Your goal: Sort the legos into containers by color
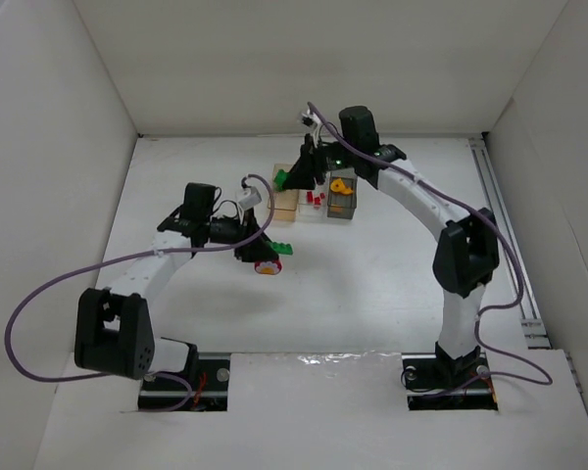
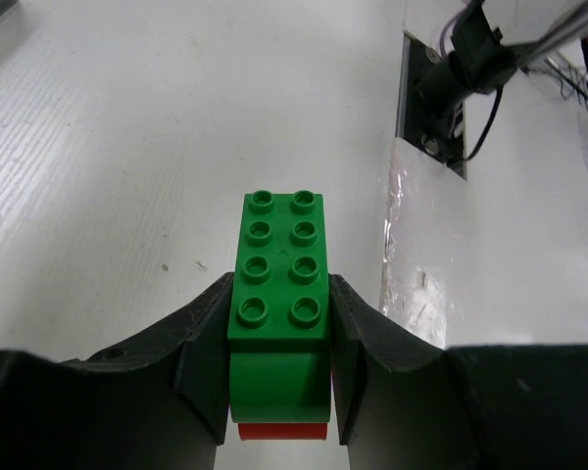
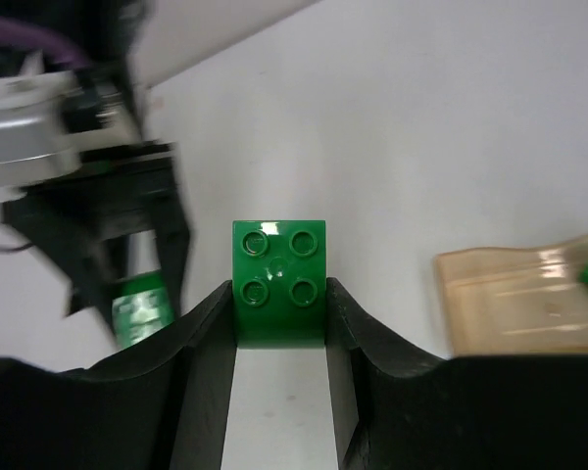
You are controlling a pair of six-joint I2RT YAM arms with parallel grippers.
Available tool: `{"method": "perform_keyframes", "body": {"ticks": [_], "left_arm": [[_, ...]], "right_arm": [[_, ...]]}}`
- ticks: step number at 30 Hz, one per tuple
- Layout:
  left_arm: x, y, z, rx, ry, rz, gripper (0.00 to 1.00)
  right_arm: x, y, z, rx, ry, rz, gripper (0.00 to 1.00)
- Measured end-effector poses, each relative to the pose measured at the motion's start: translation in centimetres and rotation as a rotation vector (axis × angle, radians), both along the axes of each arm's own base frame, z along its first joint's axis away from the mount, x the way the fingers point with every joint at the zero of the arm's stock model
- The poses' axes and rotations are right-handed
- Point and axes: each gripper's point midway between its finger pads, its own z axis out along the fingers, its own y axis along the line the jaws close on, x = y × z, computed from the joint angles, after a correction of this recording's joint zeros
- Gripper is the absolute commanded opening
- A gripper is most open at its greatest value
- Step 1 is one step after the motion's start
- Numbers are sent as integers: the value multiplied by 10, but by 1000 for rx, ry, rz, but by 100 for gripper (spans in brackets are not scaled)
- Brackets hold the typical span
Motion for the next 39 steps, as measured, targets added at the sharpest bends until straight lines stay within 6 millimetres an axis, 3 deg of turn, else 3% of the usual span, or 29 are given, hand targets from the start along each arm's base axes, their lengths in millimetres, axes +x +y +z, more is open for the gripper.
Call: {"method": "perform_keyframes", "body": {"ticks": [3,6,9,13,16,17,19,23,24,28,32,35,39], "left_arm": [[1,11,-1,7,5,69,0],[8,23,3,14,-8,153,0],[16,29,13,11,-41,208,0],[23,34,18,7,-59,251,0],[26,37,15,13,-48,275,0],[27,39,14,15,-45,283,0],[28,39,14,16,-42,290,0],[31,41,15,8,-27,306,0],[33,42,16,1,-24,314,0],[43,44,18,-48,18,351,0],[48,38,25,-132,103,345,0],[49,33,32,-185,162,325,0],[48,31,41,-223,207,301,0]], "right_arm": [[43,10,-16,-51,-25,-125,0],[81,17,-48,-119,-28,-247,0],[97,18,-87,-195,3,-318,0],[105,16,-135,-288,52,-372,0],[107,14,-151,-324,60,-393,26],[108,13,-153,-332,57,-399,41],[109,13,-153,-340,45,-407,50],[112,13,-149,-340,15,-403,57],[112,12,-149,-339,7,-401,65],[104,2,-141,-336,-15,-382,68],[88,-13,-113,-244,-85,-318,68],[64,-46,-93,-190,-148,-279,68],[55,-69,-61,-153,-360,-250,68]]}}
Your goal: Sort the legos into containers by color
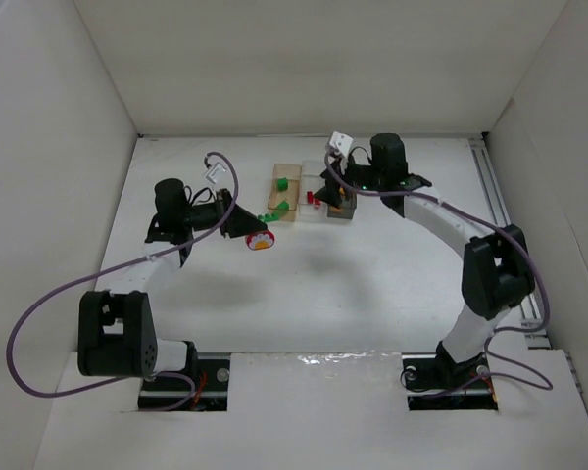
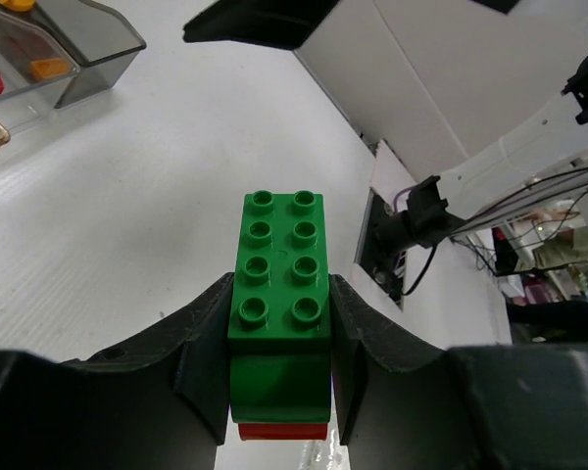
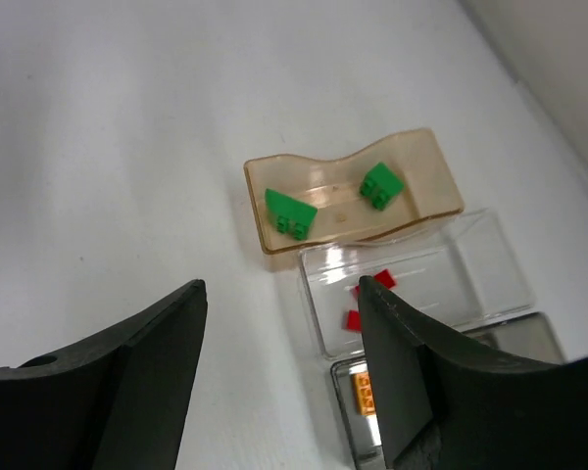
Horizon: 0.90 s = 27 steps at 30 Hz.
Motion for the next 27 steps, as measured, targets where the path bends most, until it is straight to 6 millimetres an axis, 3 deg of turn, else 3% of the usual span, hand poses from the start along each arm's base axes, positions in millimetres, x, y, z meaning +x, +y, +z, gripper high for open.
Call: {"method": "perform_keyframes", "body": {"ticks": [4,8,13,17,27], "left_arm": [[-1,-1,2,-24,49,-12,0],[-2,-2,-1,-39,101,-25,0],[-2,-4,-2,-49,144,-32,0],[-3,-5,-1,-54,155,-35,0],[7,-6,4,-62,168,-18,0]], "right_arm": [[-30,5,17,-28,-219,59,68],[-51,26,34,-28,-375,114,67],[-58,40,43,-17,-477,122,56],[-63,50,49,-13,-526,135,52],[-84,59,41,-41,-590,184,55]]}}
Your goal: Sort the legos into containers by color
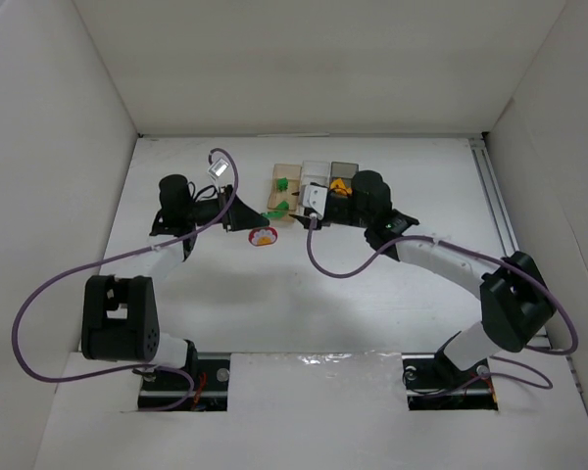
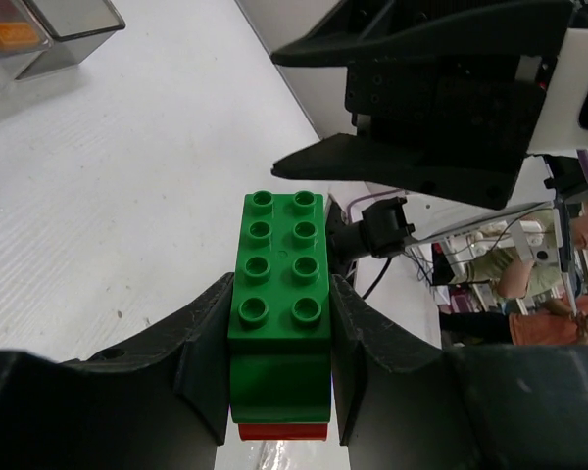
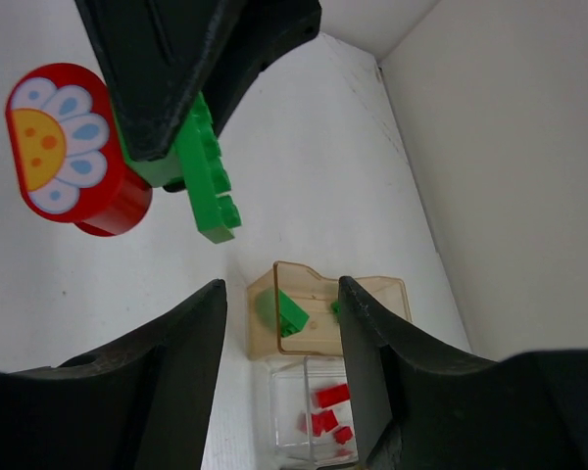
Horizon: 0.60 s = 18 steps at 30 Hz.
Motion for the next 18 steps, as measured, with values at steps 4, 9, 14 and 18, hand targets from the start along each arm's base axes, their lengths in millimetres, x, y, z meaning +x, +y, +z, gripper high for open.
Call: {"method": "perform_keyframes", "body": {"ticks": [4,9,14,18], "left_arm": [[5,0,-4,2,17,9,0],[9,-1,-6,5,26,19,0],[10,-4,-5,7,18,19,0],[11,-5,-6,14,8,22,0]], "right_arm": [[-8,8,-2,-21,-30,19,55],[-19,17,-8,-61,-57,45,55],[-23,20,-13,-99,-83,45,52],[-20,19,-12,-116,-97,32,52]]}}
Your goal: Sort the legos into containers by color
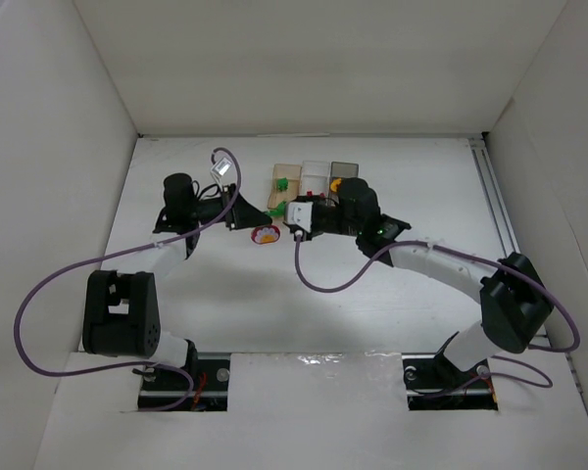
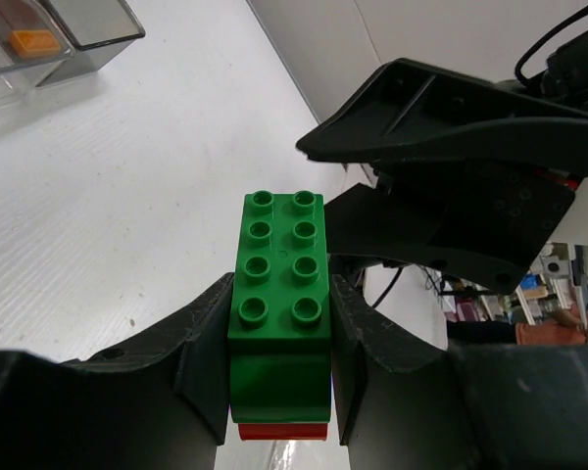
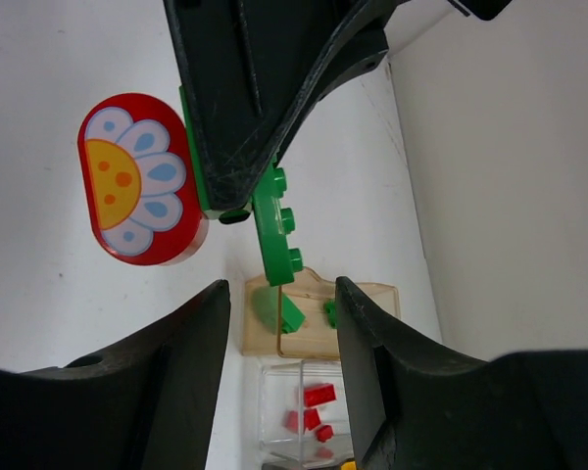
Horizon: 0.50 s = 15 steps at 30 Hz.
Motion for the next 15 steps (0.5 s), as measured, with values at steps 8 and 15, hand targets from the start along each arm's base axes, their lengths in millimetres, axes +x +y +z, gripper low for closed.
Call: {"method": "perform_keyframes", "body": {"ticks": [8,15], "left_arm": [[-3,-7,-18,68,-1,-2,0],[-3,-8,-21,91,-10,-7,0]], "right_arm": [[3,4,3,-20,-32,-5,51],[-3,11,-10,-72,-60,25,50]]}}
